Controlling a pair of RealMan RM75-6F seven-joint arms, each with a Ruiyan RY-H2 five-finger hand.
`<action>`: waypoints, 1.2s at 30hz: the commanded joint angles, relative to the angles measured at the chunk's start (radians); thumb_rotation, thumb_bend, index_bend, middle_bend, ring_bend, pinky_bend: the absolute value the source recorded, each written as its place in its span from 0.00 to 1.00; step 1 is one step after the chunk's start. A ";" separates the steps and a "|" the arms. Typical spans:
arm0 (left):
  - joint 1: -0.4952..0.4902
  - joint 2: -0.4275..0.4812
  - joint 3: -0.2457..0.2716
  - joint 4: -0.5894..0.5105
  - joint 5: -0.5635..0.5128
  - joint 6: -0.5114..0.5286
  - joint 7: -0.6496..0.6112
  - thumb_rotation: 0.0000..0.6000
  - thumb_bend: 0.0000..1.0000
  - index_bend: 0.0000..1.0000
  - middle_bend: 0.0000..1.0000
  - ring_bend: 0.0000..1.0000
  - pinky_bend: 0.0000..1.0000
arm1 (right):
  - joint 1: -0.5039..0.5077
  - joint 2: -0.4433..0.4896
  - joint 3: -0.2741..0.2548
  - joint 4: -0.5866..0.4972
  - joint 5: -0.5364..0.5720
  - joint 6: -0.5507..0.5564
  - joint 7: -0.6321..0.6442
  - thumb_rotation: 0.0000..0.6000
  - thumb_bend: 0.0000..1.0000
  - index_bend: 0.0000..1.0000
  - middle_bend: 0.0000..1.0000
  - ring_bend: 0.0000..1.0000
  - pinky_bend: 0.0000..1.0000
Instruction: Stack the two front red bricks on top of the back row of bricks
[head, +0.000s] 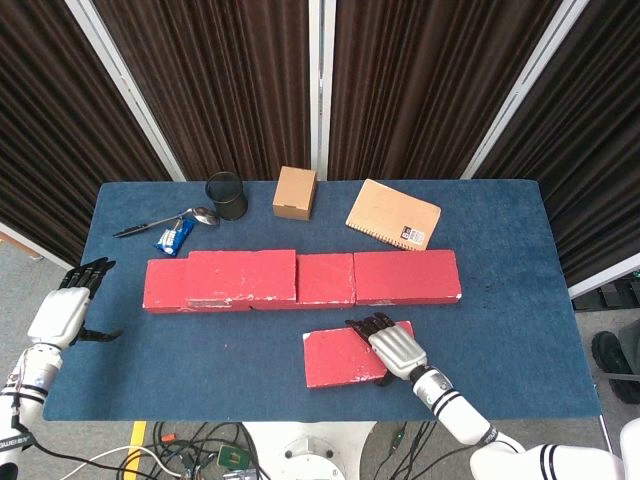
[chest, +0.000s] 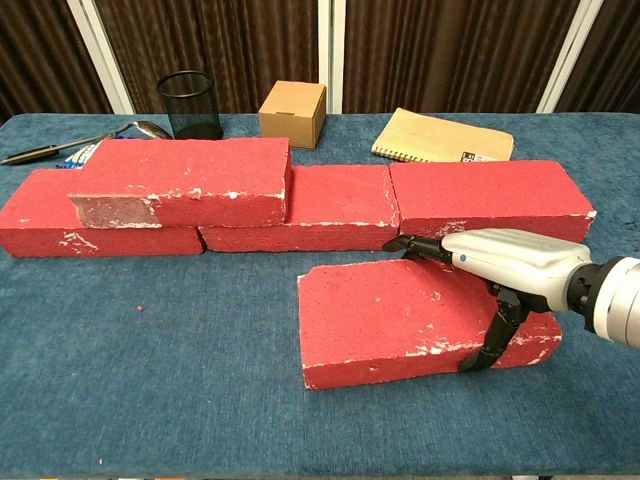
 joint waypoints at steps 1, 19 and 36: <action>0.001 0.000 -0.001 0.000 0.000 -0.001 0.000 1.00 0.00 0.01 0.00 0.00 0.00 | 0.002 0.003 -0.002 0.000 0.000 0.000 0.001 1.00 0.00 0.00 0.20 0.13 0.00; 0.011 0.013 -0.007 -0.013 0.007 -0.002 -0.003 1.00 0.00 0.01 0.00 0.00 0.00 | -0.038 0.092 -0.030 -0.089 -0.153 0.134 0.025 1.00 0.00 0.00 0.26 0.20 0.00; 0.011 0.039 -0.013 -0.025 0.012 -0.023 -0.045 1.00 0.00 0.01 0.00 0.00 0.00 | 0.108 0.269 0.191 -0.002 0.056 0.003 0.064 1.00 0.00 0.00 0.25 0.22 0.00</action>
